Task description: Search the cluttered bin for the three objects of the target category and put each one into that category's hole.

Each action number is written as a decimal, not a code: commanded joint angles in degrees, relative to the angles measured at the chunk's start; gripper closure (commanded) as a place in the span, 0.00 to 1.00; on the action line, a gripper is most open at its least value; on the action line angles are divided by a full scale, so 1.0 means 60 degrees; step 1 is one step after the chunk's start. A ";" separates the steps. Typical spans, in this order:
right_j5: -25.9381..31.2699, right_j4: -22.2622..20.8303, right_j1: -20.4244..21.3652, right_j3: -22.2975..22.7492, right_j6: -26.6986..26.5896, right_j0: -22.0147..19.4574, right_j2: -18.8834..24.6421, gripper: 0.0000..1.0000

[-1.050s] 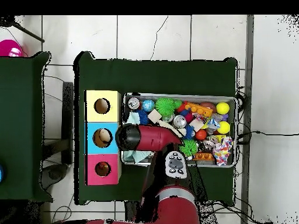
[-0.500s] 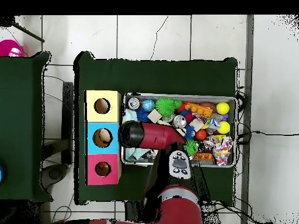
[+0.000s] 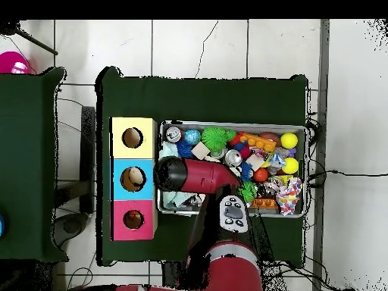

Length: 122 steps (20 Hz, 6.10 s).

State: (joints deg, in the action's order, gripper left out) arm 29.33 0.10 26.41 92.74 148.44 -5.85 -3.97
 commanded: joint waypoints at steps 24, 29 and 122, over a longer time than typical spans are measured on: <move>-0.0319 -0.0145 -0.3090 -0.2103 0.0594 0.0181 -0.0263 1.00; 0.0222 -0.0029 -0.2959 -0.2302 0.0676 0.0308 -0.0379 1.00; 0.4725 -0.1833 0.1325 -0.3073 -0.2581 -0.2227 0.1108 0.00</move>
State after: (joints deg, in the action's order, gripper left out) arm 55.81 -8.19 35.84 67.64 139.28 -21.25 -0.96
